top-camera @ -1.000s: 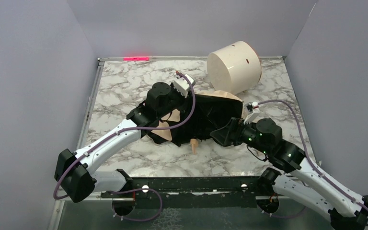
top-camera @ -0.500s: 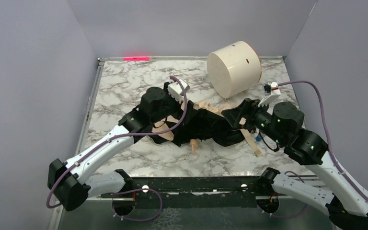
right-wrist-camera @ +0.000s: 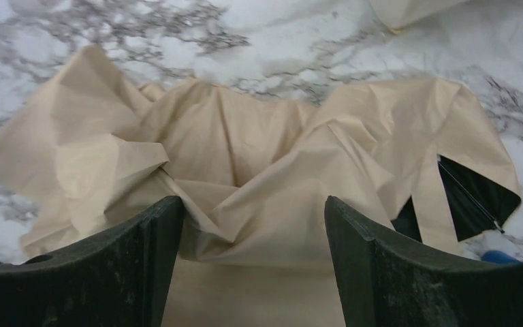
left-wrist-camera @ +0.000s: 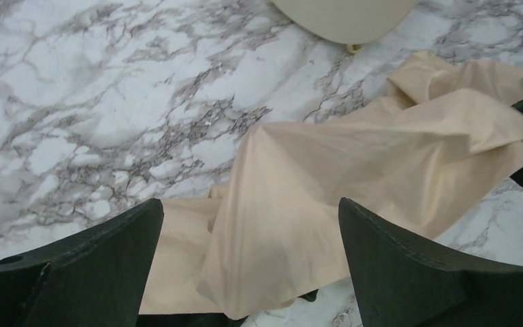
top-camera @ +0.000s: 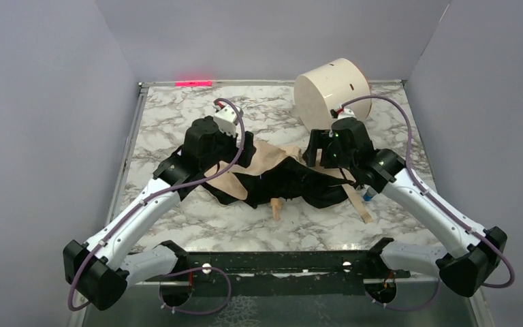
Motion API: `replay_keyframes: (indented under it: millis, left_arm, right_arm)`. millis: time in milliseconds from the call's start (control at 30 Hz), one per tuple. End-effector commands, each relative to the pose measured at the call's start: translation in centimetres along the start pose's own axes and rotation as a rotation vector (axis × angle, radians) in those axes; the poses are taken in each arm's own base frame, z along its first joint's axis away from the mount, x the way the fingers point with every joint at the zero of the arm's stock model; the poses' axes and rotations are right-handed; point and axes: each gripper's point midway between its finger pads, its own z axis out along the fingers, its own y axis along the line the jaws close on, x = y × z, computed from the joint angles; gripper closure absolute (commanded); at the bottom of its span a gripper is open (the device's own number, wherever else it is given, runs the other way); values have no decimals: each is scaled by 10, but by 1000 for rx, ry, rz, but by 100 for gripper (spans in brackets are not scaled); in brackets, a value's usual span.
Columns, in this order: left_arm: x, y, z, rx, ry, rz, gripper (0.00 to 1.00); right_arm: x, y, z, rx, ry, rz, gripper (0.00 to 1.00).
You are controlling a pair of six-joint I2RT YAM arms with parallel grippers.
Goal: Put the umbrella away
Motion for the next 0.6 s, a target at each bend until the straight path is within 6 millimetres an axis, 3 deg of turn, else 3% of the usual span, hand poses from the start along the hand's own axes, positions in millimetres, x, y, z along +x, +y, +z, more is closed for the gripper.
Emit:
replay_keyframes:
  millis: [0, 133, 233, 400, 567]
  left_arm:
    - [42, 7, 11, -12, 88, -96, 1]
    - [74, 0, 34, 35, 124, -146, 3]
    - [89, -8, 58, 83, 137, -183, 15]
    - [104, -23, 91, 161, 155, -235, 37]
    - [114, -39, 117, 215, 165, -242, 40]
  right_arm:
    - [20, -26, 29, -24, 64, 44, 20]
    - [44, -34, 58, -74, 120, 84, 21]
    - [56, -30, 80, -112, 130, 97, 26]
    - [73, -23, 112, -159, 165, 136, 36]
    - [83, -17, 139, -204, 167, 164, 43]
